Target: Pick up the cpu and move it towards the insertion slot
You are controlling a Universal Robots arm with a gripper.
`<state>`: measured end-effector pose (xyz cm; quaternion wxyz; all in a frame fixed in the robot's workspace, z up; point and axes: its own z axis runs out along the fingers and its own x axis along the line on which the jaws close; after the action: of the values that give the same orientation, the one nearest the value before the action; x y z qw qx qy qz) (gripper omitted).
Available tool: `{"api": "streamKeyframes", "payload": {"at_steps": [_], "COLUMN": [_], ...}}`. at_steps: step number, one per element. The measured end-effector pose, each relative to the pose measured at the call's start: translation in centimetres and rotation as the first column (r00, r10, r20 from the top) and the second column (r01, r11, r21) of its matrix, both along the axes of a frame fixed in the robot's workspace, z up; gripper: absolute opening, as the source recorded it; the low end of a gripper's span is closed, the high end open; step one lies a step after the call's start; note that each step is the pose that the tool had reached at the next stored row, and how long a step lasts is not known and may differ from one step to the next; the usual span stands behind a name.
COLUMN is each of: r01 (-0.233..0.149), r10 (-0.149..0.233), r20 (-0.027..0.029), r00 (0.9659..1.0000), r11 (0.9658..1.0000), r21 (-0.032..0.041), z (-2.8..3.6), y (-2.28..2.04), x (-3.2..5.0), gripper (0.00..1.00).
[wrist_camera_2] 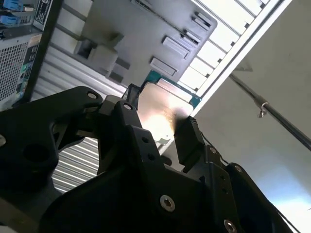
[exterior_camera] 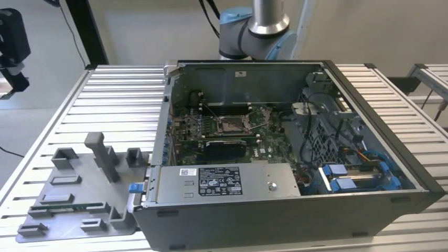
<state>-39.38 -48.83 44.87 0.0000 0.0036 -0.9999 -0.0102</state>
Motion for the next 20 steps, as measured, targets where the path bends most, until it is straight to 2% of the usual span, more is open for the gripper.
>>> {"api": "streamKeyframes", "payload": {"at_steps": [20], "r01": [-0.001], "r10": [0.001], "r20": [0.0], "r00": [1.0], "r11": [1.0], "r21": [0.0], "z": [-0.69], "y": [0.04], "x": [9.1], "gripper": [0.0]}}
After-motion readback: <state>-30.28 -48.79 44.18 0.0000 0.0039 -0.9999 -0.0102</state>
